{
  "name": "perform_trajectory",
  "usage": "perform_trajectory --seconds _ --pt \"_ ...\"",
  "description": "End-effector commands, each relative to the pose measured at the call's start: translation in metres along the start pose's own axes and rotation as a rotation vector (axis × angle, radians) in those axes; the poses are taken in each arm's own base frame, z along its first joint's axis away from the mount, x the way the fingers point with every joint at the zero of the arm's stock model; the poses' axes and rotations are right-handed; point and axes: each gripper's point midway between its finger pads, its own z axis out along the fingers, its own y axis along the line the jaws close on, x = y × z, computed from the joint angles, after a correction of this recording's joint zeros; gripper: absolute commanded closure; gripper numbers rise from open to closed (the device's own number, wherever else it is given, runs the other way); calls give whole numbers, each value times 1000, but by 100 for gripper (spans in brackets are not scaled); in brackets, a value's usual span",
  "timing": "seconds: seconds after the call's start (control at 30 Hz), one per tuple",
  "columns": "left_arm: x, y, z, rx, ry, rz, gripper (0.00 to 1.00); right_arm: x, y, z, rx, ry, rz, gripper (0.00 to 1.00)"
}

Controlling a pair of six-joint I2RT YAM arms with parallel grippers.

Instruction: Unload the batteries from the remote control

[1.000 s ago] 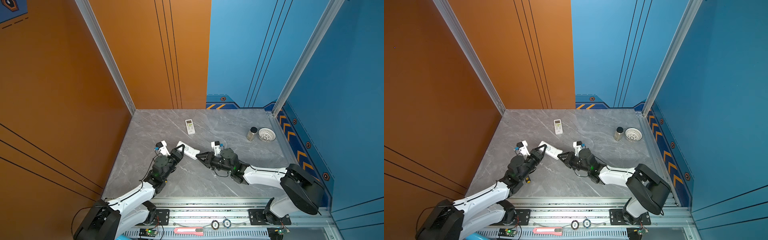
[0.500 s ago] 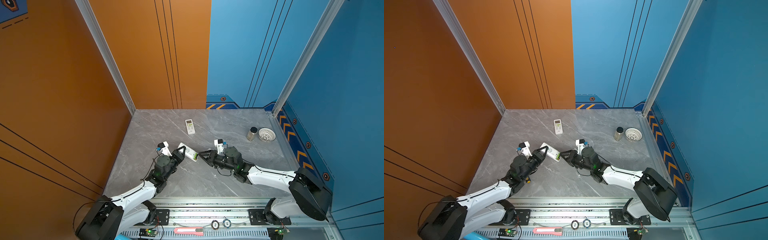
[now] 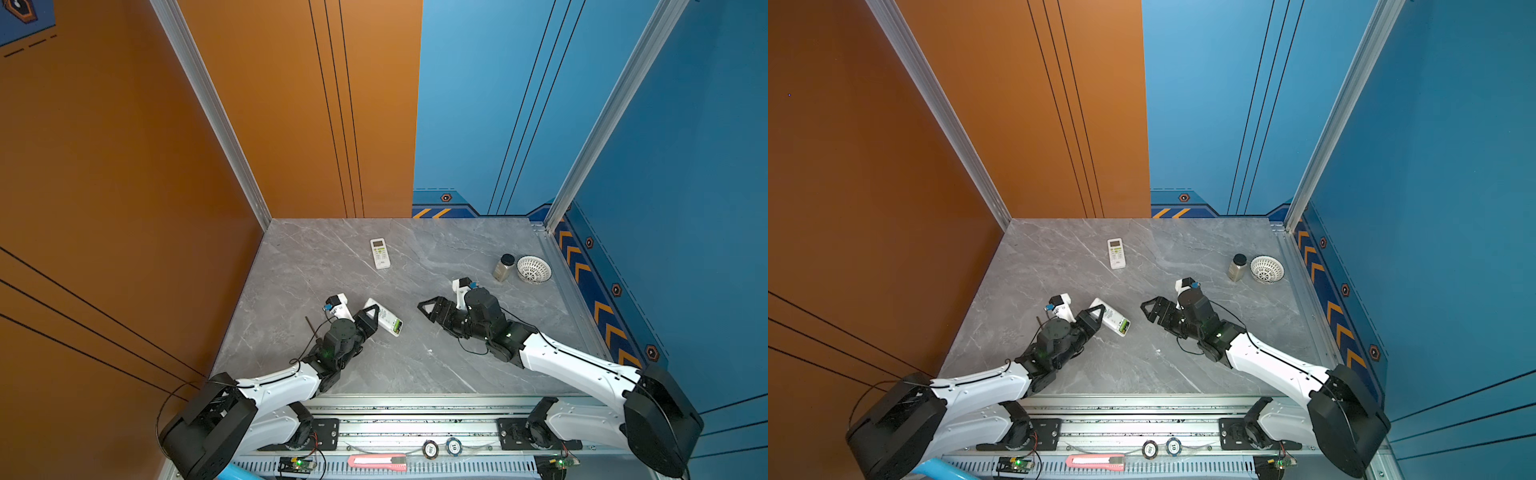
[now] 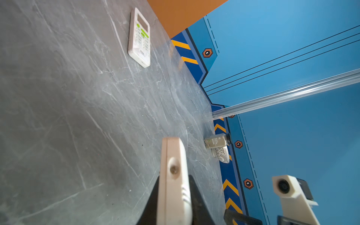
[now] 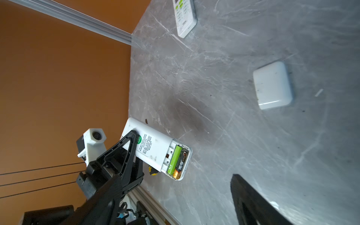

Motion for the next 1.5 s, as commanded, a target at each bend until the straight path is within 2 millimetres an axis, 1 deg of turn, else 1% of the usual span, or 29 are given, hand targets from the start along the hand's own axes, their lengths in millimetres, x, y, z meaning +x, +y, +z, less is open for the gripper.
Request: perform_trajectory --seconds 0.0,0.03,0.2,0.37,0.43,0.5,0.53,0.57,0.6,0.63,0.7,0.73,0.77,0.83,0.87,0.9,0.93,0.97,1.0,1.07,1.13,1.2,1.27,1.3,1.4,1.47 --pt "-2 13 -1 -56 -77 -25 100 0 -22 -13 123 9 -62 9" --pt "0 18 -1 -75 -89 -35 100 -5 -27 -16 134 -2 -53 9" --pt "5 25 1 -112 -155 -53 100 -5 -30 -21 126 -14 -43 9" --pt "19 47 8 -192 -188 -104 100 -6 -30 -24 112 -21 -39 9" --pt "24 51 11 -209 -205 -121 100 -8 -28 -27 106 -33 -40 9" --pt "29 50 16 -212 -212 -137 100 -10 -28 -29 106 -38 -40 9" --pt "32 48 18 -210 -209 -141 98 -10 -29 -30 106 -39 -40 9" --pt "36 46 23 -206 -200 -146 91 -11 -30 -31 106 -43 -38 9" --pt "41 43 27 -200 -185 -149 72 -11 -30 -32 107 -46 -36 9" --pt "46 41 31 -194 -171 -156 51 -11 -31 -33 109 -46 -34 9" --pt "53 38 32 -186 -159 -180 23 -13 -32 -37 109 -53 -32 9" --pt "56 36 32 -184 -153 -185 17 -14 -32 -39 109 -59 -30 9" --pt "59 35 32 -188 -140 -197 15 -15 -33 -41 111 -62 -30 9" --pt "69 42 30 -282 -75 -237 9 -17 -36 -45 115 -73 -24 9" --pt "75 50 22 -396 -31 -242 7 -18 -37 -48 116 -77 -20 9" --pt "74 61 7 -541 -14 -208 3 -19 -39 -50 120 -82 -16 9" --pt "69 63 -7 -650 -9 -177 1 -21 -40 -53 121 -91 -11 9" --pt "62 69 -24 -755 -9 -155 2 -22 -41 -56 121 -99 -8 9" --pt "60 74 -35 -817 5 -168 2 -24 -40 -59 115 -105 -4 9" --pt "60 87 -51 -883 40 -217 2 -27 -41 -63 111 -119 -1 9" --pt "55 97 -72 -950 45 -236 2 -29 -42 -66 113 -129 5 9" --pt "50 100 -87 -981 58 -226 2 -32 -43 -68 115 -137 12 9" --pt "42 96 -97 -980 55 -230 2 -34 -41 -70 109 -144 18 9" --pt "35 89 -98 -953 49 -214 2 -35 -38 -70 98 -148 18 9" --pt "4 71 -108 -927 63 -110 2 -36 -25 -71 54 -137 2 9" --pt "-9 70 -113 -947 147 -51 2 -31 -15 -68 29 -108 -31 9"
